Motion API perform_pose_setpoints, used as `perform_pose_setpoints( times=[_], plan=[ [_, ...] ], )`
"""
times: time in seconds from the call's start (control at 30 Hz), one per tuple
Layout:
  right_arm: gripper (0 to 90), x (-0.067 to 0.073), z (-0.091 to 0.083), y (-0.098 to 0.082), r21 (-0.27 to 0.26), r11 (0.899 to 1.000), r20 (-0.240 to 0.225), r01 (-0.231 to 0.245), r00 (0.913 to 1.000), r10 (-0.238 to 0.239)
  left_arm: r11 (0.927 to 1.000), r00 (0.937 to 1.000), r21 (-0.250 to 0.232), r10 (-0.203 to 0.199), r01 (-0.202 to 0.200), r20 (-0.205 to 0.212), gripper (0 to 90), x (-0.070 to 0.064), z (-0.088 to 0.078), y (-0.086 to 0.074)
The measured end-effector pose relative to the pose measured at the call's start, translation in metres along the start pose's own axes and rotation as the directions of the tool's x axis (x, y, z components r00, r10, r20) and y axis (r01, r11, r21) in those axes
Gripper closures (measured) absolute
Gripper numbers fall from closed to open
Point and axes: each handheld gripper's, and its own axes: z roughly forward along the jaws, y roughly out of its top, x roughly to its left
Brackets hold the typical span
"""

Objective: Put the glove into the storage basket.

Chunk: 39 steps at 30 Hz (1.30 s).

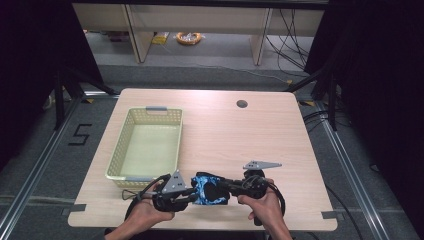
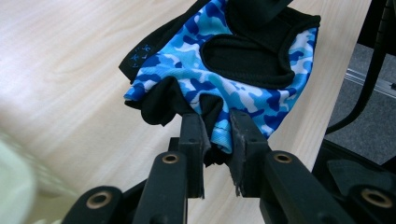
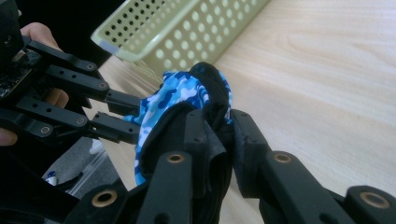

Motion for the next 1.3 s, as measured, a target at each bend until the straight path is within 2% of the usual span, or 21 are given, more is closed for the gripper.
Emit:
perform_pose_setpoints(
  times=[0.03, 0.07, 0.1, 0.17, 0.2, 0.27, 0.3, 0.33, 0.43, 0.47, 0.5, 0.67, 0.7, 0.73, 0.8, 0.83, 0.87, 1.0, 1.03, 1.2, 1.3],
  plan=[
    [78.2, -0.001, 0.0, 0.003, -0.006, 1.0, 0.007, 0.023, 0.9997, -0.023, 1.0, 1.0, 0.0, -0.001, 0.001, -0.009, 76.0, 0.001, -0.002, 0.001],
    [78.2, 0.001, 0.0, 0.005, -0.01, 1.0, 0.003, 0.027, 0.9996, -0.027, 0.9999, 0.9999, -0.012, -0.008, 0.008, -0.009, 76.0, 0.002, -0.006, 0.004],
    [78.2, 0.006, 0.0, 0.008, -0.013, 1.0, 0.0, 0.0, 1.0, 0.0, 0.9998, 0.9999, -0.018, -0.007, 0.007, -0.014, 76.0, 0.004, -0.008, 0.005],
    [78.3, 0.008, 0.0, 0.015, -0.027, 0.999, 0.008, 0.038, 0.9993, -0.038, 0.9998, 0.9996, -0.02, -0.002, 0.001, -0.028, 76.0, 0.008, -0.013, 0.009],
    [78.3, 0.011, -0.001, 0.018, -0.021, 1.0, -0.004, 0.019, 0.9998, -0.019, 0.9998, 0.9994, -0.022, 0.001, -0.002, -0.034, 76.0, 0.011, -0.017, 0.011],
    [78.3, 0.013, 0.001, 0.026, -0.027, 0.998, 0.004, 0.048, 0.9989, -0.047, 0.9995, 0.9991, -0.03, 0.004, -0.005, -0.042, 75.9, 0.016, -0.023, 0.015],
    [78.3, 0.019, 0.002, 0.031, -0.022, 1.0, 0.0, 0.019, 0.9998, -0.019, 0.9995, 0.9989, -0.03, 0.006, -0.007, -0.046, 75.8, 0.019, -0.026, 0.017],
    [78.2, 0.018, 0.004, 0.035, -0.029, 0.998, 0.01, 0.051, 0.9987, -0.051, 0.9993, 0.9989, -0.036, 0.008, -0.01, -0.047, 75.8, 0.022, -0.029, 0.018],
    [78.2, 0.024, 0.009, 0.046, -0.028, 0.998, 0.001, 0.053, 0.9986, -0.053, 0.9991, 0.9978, -0.042, -0.01, 0.007, -0.066, 75.8, 0.028, -0.037, 0.02],
    [78.2, 0.026, 0.011, 0.05, -0.022, 0.998, -0.001, 0.051, 0.9987, -0.051, 0.9992, 0.9978, -0.04, 0.004, -0.006, -0.066, 75.8, 0.032, -0.04, 0.02],
    [78.3, 0.027, 0.014, 0.054, -0.023, 0.997, 0.0, 0.072, 0.9974, -0.072, 0.9992, 0.9974, -0.039, -0.012, 0.009, -0.071, 75.9, 0.034, -0.043, 0.02],
    [78.3, 0.038, 0.026, 0.072, -0.018, 0.994, -0.007, 0.107, 0.9942, -0.108, 0.9987, 0.995, -0.041, -0.033, 0.03, -0.094, 75.8, 0.045, -0.059, 0.018],
    [78.3, 0.04, 0.028, 0.075, -0.012, 0.994, -0.01, 0.111, 0.9938, -0.111, 0.9986, 0.9945, -0.044, -0.035, 0.031, -0.099, 75.8, 0.048, -0.063, 0.018],
    [78.3, 0.045, 0.03, 0.078, 0.0, 0.996, -0.014, 0.091, 0.9957, -0.091, 0.9982, 0.9938, -0.046, -0.043, 0.038, -0.102, 75.8, 0.051, -0.067, 0.018],
    [78.3, 0.048, 0.037, 0.085, -0.007, 0.993, -0.023, 0.12, 0.9925, -0.12, 0.9984, 0.9921, -0.04, -0.044, 0.04, -0.118, 75.9, 0.056, -0.074, 0.018],
    [78.3, 0.05, 0.039, 0.089, -0.003, 0.993, -0.019, 0.114, 0.9932, -0.114, 0.9987, 0.9919, -0.037, -0.04, 0.035, -0.121, 75.9, 0.06, -0.077, 0.018],
    [78.3, 0.051, 0.043, 0.093, -0.008, 0.993, -0.032, 0.12, 0.9922, -0.121, 0.9985, 0.9909, -0.037, -0.045, 0.04, -0.127, 75.9, 0.064, -0.081, 0.018],
    [78.3, 0.06, 0.06, 0.106, -0.003, 0.992, -0.032, 0.129, 0.9911, -0.129, 0.9979, 0.9862, -0.021, -0.064, 0.062, -0.153, 75.9, 0.08, -0.093, 0.015],
    [78.3, 0.06, 0.065, 0.109, -0.012, 0.99, -0.033, 0.143, 0.989, -0.144, 0.9975, 0.9847, -0.019, -0.07, 0.068, -0.159, 75.9, 0.084, -0.096, 0.013],
    [78.3, 0.067, 0.092, 0.121, -0.001, 0.991, -0.035, 0.134, 0.9904, -0.134, 0.9945, 0.9779, -0.005, -0.104, 0.105, -0.181, 76.1, 0.104, -0.105, 0.002],
    [78.3, 0.069, 0.11, 0.124, 0.014, 0.991, -0.026, 0.13, 0.9913, -0.129, 0.9925, 0.9754, 0.03, -0.111, 0.119, -0.191, 76.1, 0.116, -0.107, -0.006]
  ],
)
